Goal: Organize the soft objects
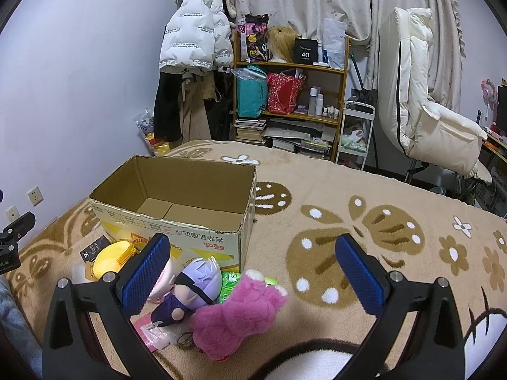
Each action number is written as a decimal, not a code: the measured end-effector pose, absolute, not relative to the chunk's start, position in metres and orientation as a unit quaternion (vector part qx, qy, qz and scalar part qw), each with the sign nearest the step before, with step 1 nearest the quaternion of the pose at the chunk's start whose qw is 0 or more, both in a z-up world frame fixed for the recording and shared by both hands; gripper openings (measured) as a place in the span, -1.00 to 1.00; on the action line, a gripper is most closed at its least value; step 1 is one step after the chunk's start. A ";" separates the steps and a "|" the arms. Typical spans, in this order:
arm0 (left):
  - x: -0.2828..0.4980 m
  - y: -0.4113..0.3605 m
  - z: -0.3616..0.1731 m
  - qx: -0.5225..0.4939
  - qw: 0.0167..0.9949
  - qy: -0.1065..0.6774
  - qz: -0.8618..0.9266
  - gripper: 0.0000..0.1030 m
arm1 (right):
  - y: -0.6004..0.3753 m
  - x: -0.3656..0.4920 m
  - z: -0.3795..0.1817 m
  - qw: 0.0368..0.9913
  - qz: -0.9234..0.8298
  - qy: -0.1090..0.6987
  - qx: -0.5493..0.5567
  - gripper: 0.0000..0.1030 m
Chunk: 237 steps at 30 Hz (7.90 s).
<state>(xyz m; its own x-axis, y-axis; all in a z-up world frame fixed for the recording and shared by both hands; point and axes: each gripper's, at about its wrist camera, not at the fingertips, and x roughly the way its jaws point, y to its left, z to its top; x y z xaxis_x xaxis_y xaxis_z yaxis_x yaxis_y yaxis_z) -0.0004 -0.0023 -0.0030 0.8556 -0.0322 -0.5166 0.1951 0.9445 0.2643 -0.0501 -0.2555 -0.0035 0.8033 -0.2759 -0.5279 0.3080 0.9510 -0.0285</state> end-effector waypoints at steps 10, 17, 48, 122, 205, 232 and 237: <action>-0.002 -0.004 -0.004 0.159 0.950 0.261 -0.063 0.91 | -0.256 -0.050 -0.003 0.949 -0.154 0.274 0.030 1.00; -0.002 -0.006 -0.004 0.163 0.948 0.264 -0.068 0.91 | -0.256 -0.050 -0.003 0.949 -0.153 0.274 0.029 1.00; -0.003 -0.005 -0.002 0.165 0.948 0.261 -0.075 0.91 | -0.253 -0.049 -0.002 0.950 -0.153 0.272 0.030 1.00; 0.070 -0.051 -0.131 0.181 0.830 0.506 -0.145 0.78 | -0.321 0.011 -0.089 0.871 -0.097 0.433 0.209 0.33; 0.119 -0.090 0.020 0.106 0.937 0.281 -0.176 -0.34 | -0.268 0.068 0.055 0.980 -0.053 0.192 0.017 -0.66; 0.130 -0.115 -0.038 0.158 0.906 0.345 -0.186 0.23 | -0.268 0.091 -0.014 0.954 -0.011 0.294 0.054 -0.61; 0.126 -0.115 -0.035 0.165 0.908 0.339 -0.183 0.30 | -0.272 0.084 -0.008 0.955 -0.015 0.288 0.063 -0.39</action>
